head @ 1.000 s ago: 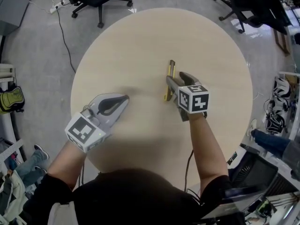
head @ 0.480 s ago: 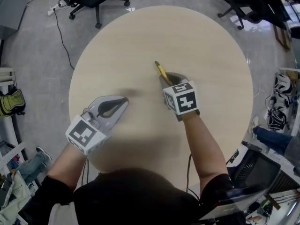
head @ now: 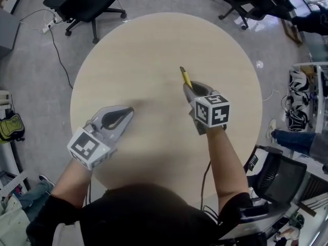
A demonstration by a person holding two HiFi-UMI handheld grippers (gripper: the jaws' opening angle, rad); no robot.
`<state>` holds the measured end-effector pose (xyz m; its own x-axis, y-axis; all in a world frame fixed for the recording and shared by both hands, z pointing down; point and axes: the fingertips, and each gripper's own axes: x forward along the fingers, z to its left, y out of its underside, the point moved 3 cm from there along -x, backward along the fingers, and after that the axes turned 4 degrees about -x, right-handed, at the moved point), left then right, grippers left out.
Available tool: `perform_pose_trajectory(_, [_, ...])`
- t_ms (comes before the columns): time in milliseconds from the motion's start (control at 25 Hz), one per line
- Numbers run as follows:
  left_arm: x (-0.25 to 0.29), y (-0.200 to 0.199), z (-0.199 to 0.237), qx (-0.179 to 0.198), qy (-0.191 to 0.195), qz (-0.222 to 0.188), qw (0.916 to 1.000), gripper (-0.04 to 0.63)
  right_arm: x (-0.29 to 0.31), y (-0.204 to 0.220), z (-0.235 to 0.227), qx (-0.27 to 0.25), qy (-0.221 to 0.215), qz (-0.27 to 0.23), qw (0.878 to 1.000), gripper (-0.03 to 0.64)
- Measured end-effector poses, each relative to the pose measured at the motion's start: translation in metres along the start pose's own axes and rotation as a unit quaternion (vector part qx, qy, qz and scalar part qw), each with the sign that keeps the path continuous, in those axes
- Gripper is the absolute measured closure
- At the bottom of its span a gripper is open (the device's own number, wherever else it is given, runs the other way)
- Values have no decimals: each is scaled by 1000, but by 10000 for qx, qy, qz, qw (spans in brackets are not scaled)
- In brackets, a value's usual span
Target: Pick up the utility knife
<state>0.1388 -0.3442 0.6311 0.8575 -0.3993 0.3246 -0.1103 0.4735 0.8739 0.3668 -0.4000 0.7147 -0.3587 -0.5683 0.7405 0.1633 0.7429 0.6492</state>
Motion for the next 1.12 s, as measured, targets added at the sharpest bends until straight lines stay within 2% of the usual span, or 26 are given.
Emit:
perform_pose_trajectory(360, [-4, -39, -65, 346, 589, -191, 9975, 595, -134, 17, -17, 557, 513, -645, 9950, 545])
perform_pose_trajectory(600, [-6, -57, -126, 671, 1228, -275, 9898, 595, -239, 48, -16, 863, 1090, -1037, 9848, 545])
perform_pose_trajectory(920, [-12, -61, -226, 1076, 2209, -275, 9690, 595, -380, 123, 11, 1324, 1908, -1589, 9596, 545])
perform_pose_trajectory(1120, [-21, -56, -315, 1418, 2955, -292, 9443, 595, -476, 188, 43, 1657, 2421, -1897, 9370, 545])
